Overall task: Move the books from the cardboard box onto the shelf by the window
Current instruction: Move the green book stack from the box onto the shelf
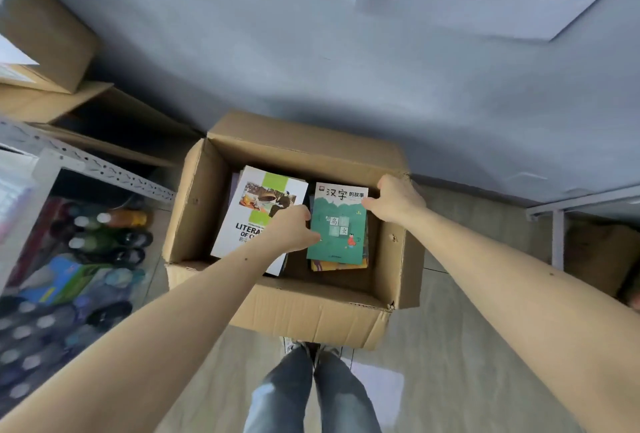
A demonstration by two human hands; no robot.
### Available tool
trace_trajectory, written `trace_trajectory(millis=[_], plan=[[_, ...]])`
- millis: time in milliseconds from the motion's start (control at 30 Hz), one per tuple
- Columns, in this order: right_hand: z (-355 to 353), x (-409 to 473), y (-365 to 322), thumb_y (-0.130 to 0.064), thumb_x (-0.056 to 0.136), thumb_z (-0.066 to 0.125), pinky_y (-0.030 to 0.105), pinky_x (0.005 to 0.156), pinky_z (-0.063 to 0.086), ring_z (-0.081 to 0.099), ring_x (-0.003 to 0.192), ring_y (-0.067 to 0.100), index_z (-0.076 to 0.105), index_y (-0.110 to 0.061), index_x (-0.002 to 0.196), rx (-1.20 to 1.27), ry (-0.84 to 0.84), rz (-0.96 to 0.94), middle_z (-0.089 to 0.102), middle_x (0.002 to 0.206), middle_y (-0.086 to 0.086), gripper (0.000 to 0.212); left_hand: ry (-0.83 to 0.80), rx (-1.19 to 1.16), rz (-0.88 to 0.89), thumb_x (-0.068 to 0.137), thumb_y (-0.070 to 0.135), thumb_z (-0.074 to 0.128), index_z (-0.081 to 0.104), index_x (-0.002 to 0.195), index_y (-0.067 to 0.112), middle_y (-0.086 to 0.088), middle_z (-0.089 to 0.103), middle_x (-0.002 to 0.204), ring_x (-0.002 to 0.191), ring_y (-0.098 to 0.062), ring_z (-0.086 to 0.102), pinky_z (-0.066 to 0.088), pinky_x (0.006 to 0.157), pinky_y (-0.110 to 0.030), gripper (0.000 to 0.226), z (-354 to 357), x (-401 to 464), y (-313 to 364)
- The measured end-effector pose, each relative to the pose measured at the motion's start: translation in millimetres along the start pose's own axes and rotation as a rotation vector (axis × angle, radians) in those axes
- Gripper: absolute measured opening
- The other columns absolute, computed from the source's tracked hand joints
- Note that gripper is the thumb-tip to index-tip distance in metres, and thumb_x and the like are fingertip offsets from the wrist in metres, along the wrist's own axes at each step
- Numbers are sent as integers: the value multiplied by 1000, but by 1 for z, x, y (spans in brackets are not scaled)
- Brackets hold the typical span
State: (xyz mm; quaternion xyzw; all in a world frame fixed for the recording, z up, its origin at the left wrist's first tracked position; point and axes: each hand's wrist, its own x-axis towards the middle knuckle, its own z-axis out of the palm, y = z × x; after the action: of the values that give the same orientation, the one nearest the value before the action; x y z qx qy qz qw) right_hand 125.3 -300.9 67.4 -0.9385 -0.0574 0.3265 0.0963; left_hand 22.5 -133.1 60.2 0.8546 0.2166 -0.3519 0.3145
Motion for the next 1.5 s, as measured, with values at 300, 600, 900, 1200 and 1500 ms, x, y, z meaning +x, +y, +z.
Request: trace_trajectory(millis=[300, 600, 900, 1200, 1500], plan=[[125, 122, 35, -44, 89, 64, 36, 91, 51, 56, 117, 29, 54, -5, 131, 120, -161, 115, 55, 127, 12, 58, -95, -99, -167, 90, 31, 63, 39, 126, 2, -18, 54, 133, 119, -32, 56, 48, 86, -36, 53, 104, 134, -37], [193, 161, 48, -43, 90, 63, 34, 75, 49, 65, 106, 27, 32, -10, 127, 337, -209, 337, 60, 125, 8, 58, -127, -364, -238, 91, 34, 62, 37, 137, 4, -12, 53, 137, 123, -28, 55, 50, 98, -41, 61, 153, 188, -63], [199, 156, 52, -38, 91, 62, 30, 68, 46, 66, 100, 25, 35, -12, 123, 337, -134, 347, 63, 118, 6, 49, -52, -623, -364, 90, 23, 65, 43, 130, 7, -12, 55, 132, 116, -29, 59, 54, 94, -47, 48, 166, 191, -59], [187, 147, 58, -35, 87, 62, 29, 73, 45, 63, 102, 27, 43, -9, 121, 384, -144, 414, 55, 104, 2, 47, -33, -822, -406, 89, 19, 68, 45, 109, 9, -12, 63, 120, 103, -27, 66, 58, 81, -40, 33, 157, 165, -56], [123, 97, 40, -26, 84, 68, 30, 63, 46, 64, 92, 22, 60, -17, 112, 565, -309, 455, 67, 108, 4, 30, -114, -1001, -340, 85, 9, 72, 42, 94, 13, -11, 66, 106, 87, -26, 68, 57, 67, -34, 31, 88, 98, -32]])
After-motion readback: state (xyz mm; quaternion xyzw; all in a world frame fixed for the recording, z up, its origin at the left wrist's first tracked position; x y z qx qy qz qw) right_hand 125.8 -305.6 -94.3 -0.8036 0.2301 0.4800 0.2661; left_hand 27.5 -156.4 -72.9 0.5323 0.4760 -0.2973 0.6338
